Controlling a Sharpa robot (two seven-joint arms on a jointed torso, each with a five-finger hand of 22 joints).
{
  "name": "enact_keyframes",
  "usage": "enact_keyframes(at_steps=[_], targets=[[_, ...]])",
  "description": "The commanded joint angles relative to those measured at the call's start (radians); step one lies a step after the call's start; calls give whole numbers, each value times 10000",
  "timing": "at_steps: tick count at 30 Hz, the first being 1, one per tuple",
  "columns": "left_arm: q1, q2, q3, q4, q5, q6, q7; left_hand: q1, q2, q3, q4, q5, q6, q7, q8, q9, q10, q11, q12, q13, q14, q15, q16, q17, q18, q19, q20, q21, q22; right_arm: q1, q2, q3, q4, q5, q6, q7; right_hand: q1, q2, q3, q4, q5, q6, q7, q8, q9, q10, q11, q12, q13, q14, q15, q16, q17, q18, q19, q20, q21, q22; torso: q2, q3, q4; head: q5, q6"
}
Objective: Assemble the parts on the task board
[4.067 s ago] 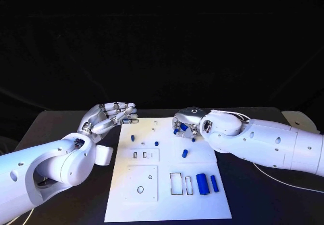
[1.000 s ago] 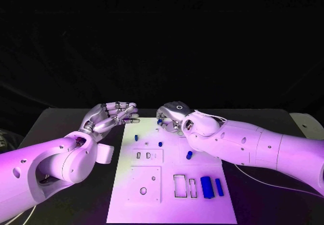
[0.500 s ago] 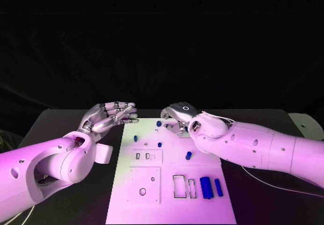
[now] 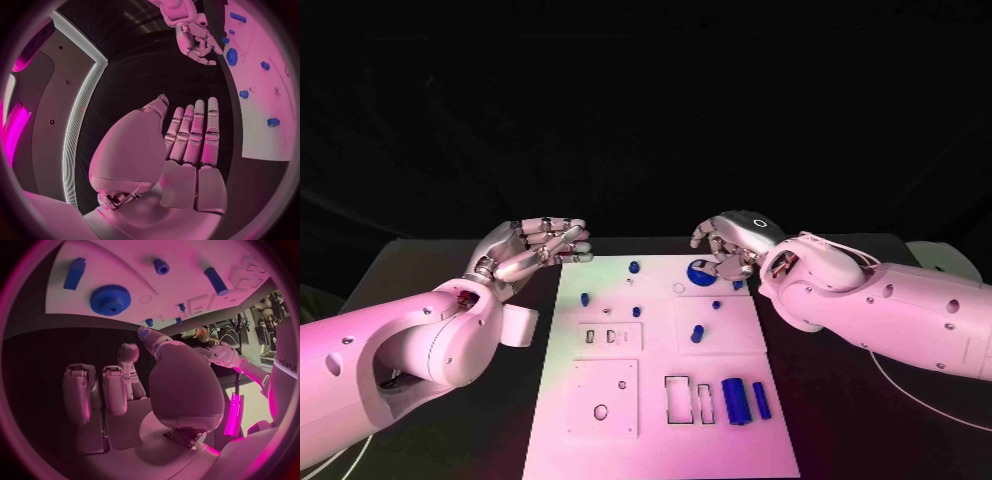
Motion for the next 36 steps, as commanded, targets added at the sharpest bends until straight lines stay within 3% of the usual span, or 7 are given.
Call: enact_keyframes(at_steps=[1,4,14,36], targets=[[14,39,7,-45,-27,256,60,3,-107,36,0,43,1,243,-40,-10,7,27,-67,4,-34,66,-55,10,52,16,24,-55,-12,15,-194,7,36,1103,896,8,93,-39,-287,193,245,-332,91,149,85,564,80,1819,1810,813,152,267,1573,-232,490,87,237,1798,-23,29,-61,-17,-39],[14,49,7,-66,-28,260,64,6,-106,39,-2,44,1,241,-41,-10,7,26,-69,4,-34,66,-57,11,52,17,25,-56,-13,17,-259,9,-71,1370,1121,10,181,3,-460,303,314,-501,145,231,117,900,140,2507,2539,862,216,382,1846,-276,611,143,358,1991,-16,9,-25,-84,-25],[13,82,7,-104,-29,239,45,12,-104,47,-7,44,1,238,-44,-11,7,24,-76,4,-33,65,-60,14,54,19,25,-57,-16,1,3,-2,-566,1818,1590,-76,286,72,-736,488,370,-842,243,239,97,1220,239,3070,3147,945,311,540,2265,-355,824,233,562,2306,16,11,31,-120,-59],[14,99,7,-114,-29,225,7,16,-106,67,-20,44,0,243,-56,-15,6,28,-108,5,-75,72,-101,17,63,69,18,-38,-16,-64,493,-50,-1192,1945,2021,-227,335,166,-936,643,414,-922,281,305,95,1539,283,3484,3587,995,360,622,2498,-392,927,287,656,2448,9,17,9,-101,-117]])
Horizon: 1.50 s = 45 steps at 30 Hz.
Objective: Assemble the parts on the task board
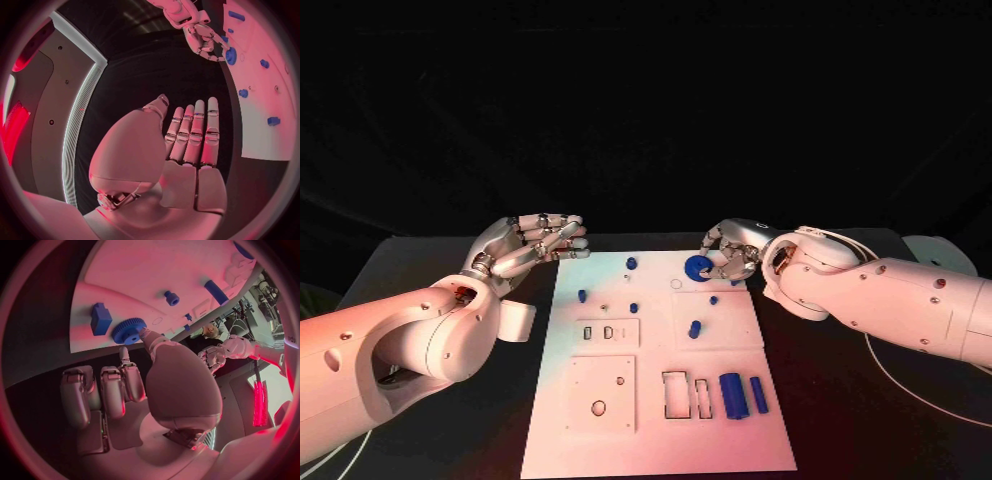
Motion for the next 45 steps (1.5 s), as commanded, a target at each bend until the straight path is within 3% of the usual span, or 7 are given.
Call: enact_keyframes(at_steps=[1,15,24,30,36,45], targets=[[14,24,8,15,-22,168,37,16,-106,49,-2,44,0,243,-56,-17,6,28,-61,5,-36,34,-52,11,64,69,18,-38,-10,-31,74,-9,-95,67,263,-71,89,59,-68,4,54,-95,10,60,-10,79,3,31,1074,1031,82,67,2496,-90,911,53,39,2450,3,4,2,-13,-3],[14,34,8,8,-22,184,9,14,-107,51,-3,44,0,245,-58,-18,6,29,-66,5,-44,35,-59,11,64,79,17,-33,-9,-127,376,-37,-373,106,316,-24,82,130,-68,58,87,-85,14,83,-9,87,9,54,1100,1031,89,68,2498,-86,901,62,29,2436,9,3,2,8,-40],[14,24,8,10,-22,194,-17,14,-107,51,-3,44,0,245,-58,-18,6,29,-66,5,-44,35,-59,11,64,79,17,-33,-9,-150,383,-44,-295,-341,182,-109,283,272,75,32,158,336,-84,329,44,199,-71,188,1247,1038,37,80,2532,-103,949,37,73,2503,2,-3,-3,11,-40],[14,17,8,12,-22,205,-40,14,-107,51,-3,44,0,245,-58,-18,6,29,-66,5,-44,35,-59,11,64,79,17,-33,-9,-172,343,-45,-210,-1280,-122,-276,683,449,574,-227,34,872,-296,519,108,362,-266,331,1414,1044,-132,88,2558,-138,1041,-112,156,2624,5,-2,5,1,-47],[14,8,8,9,-22,199,-59,14,-107,51,-3,44,0,245,-58,-18,6,29,-66,5,-44,35,-59,11,64,79,17,-33,-9,-190,309,-46,-148,-1767,-382,-282,704,389,685,-279,18,848,-292,467,89,341,-272,308,1394,1046,-147,91,2567,-140,1046,-138,161,2631,6,3,0,1,-45],[14,13,8,4,-22,214,-80,14,-107,51,-3,44,0,245,-58,-18,6,29,-66,5,-44,35,-59,11,64,79,17,-33,-9,-225,245,-42,307,-2112,-1517,26,630,352,1056,-353,505,962,-310,420,82,463,-290,412,1521,1057,-165,105,2615,-140,1046,-164,161,2631,3,15,2,15,-16]])
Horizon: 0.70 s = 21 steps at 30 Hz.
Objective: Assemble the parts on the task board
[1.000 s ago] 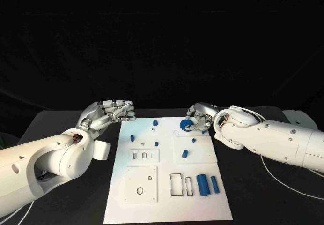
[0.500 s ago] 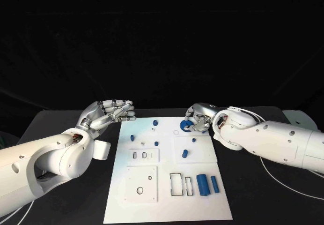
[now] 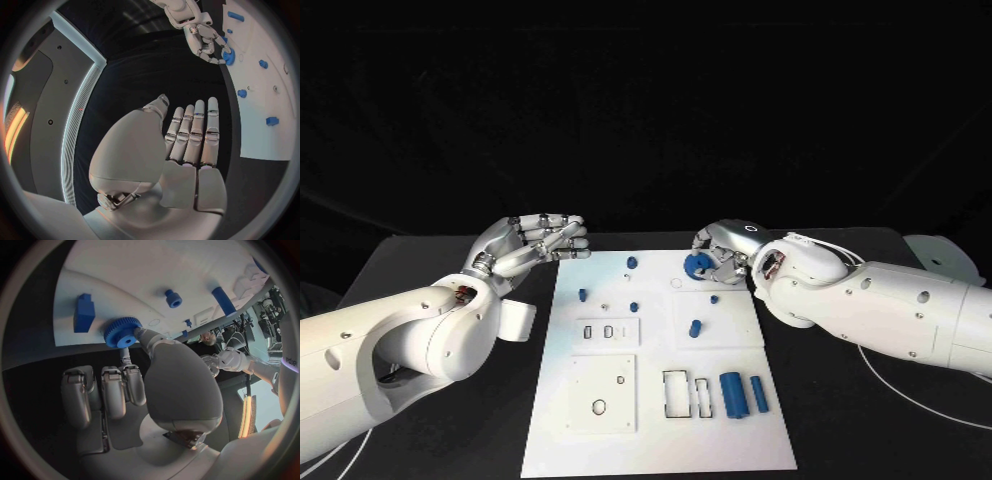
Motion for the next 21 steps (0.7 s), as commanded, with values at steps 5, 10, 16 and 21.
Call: enact_keyframes(at_steps=[5,10,16,21], targets=[[13,22,8,5,-22,195,22,8,-107,58,1,43,-3,251,-71,-16,8,35,-92,6,-65,39,-86,21,61,117,13,-19,-13,2,-67,14,669,-899,-1016,-1,-75,73,153,-28,142,236,-121,-52,36,64,8,31,1495,1038,-76,65,2610,-142,1045,-92,52,2627,-7,-11,-5,30,52],[13,27,8,4,-22,209,8,5,-108,61,0,43,-4,253,-74,-17,7,36,-99,6,-70,41,-93,23,60,122,12,-18,-15,52,97,22,1053,-1230,-1178,-158,-90,81,192,-34,179,243,-122,-58,37,80,7,44,1511,1038,-78,66,2611,-142,1045,-95,52,2627,-7,-7,-12,54,84],[13,49,8,-4,-22,226,-13,3,-109,61,1,42,-6,254,-76,-17,7,37,-102,6,-76,43,-98,23,60,125,12,-17,-15,74,623,23,1055,-1527,-1282,-396,-100,97,219,-35,189,253,-123,-58,38,82,5,43,1511,1039,-80,67,2617,-142,1045,-97,52,2627,4,-15,25,46,106],[13,73,8,-6,-22,236,-21,1,-110,62,1,42,-7,255,-78,-18,6,39,-106,6,-83,45,-104,22,60,128,12,-16,-16,50,1159,-5,776,-1624,-1301,-493,-108,101,227,-34,191,255,-123,-59,38,89,5,50,1519,1037,-80,65,2608,-142,1045,-97,52,2627,13,-29,43,68,97]])
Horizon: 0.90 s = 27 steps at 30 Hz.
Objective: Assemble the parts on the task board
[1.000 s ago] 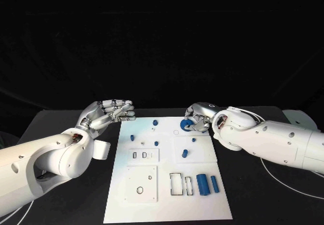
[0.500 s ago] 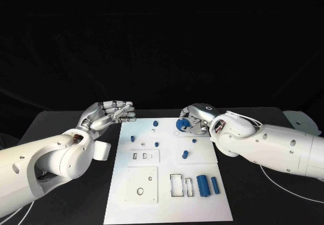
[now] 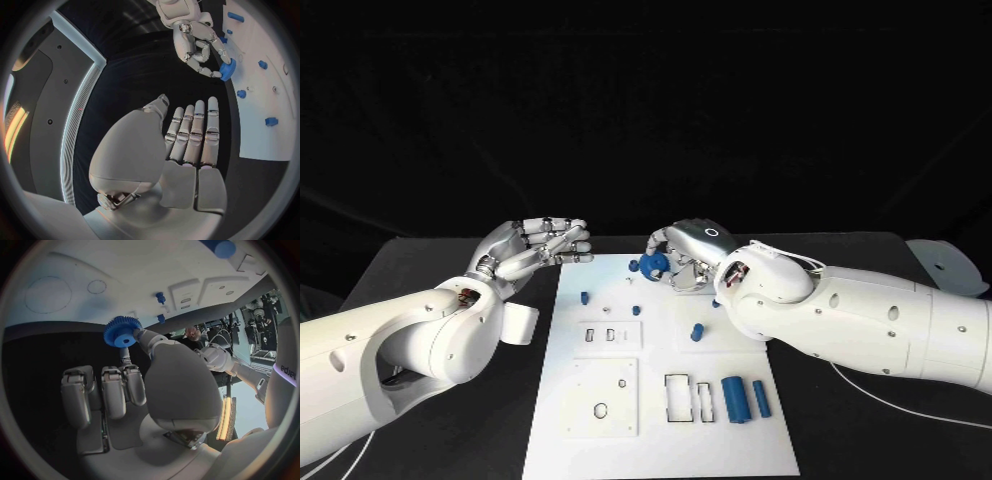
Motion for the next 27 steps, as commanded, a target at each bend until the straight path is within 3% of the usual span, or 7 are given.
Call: enact_keyframes(at_steps=[1,11,27], targets=[[12,38,8,9,-22,204,34,1,-110,62,1,42,-7,256,-43,-10,6,39,-38,6,-47,8,-44,11,61,54,13,-16,-16,-33,272,-22,-196,-473,-185,-264,-33,30,42,3,33,214,-153,69,24,90,5,51,1521,1038,-81,65,2610,-143,1045,-98,53,2629,12,0,12,32,-6],[13,91,8,-2,-22,204,37,-2,-111,64,0,42,-8,257,-46,-11,5,41,-44,6,-58,11,-54,11,60,60,12,-14,-17,-308,1130,-83,-951,-479,-125,-181,-62,19,57,3,24,196,-146,51,20,102,9,61,1532,1037,-81,64,2607,-143,1045,-100,53,2629,19,15,8,59,-41],[14,117,8,-9,-22,141,63,-2,-111,64,0,42,-8,257,-46,-11,5,41,-44,6,-58,11,-54,11,60,60,12,-14,-17,-521,1690,-134,-1607,-383,-69,-65,-80,19,77,0,19,178,-141,33,14,103,12,60,1532,1035,-80,62,2599,-143,1045,-101,53,2629,4,24,-22,128,-88]])
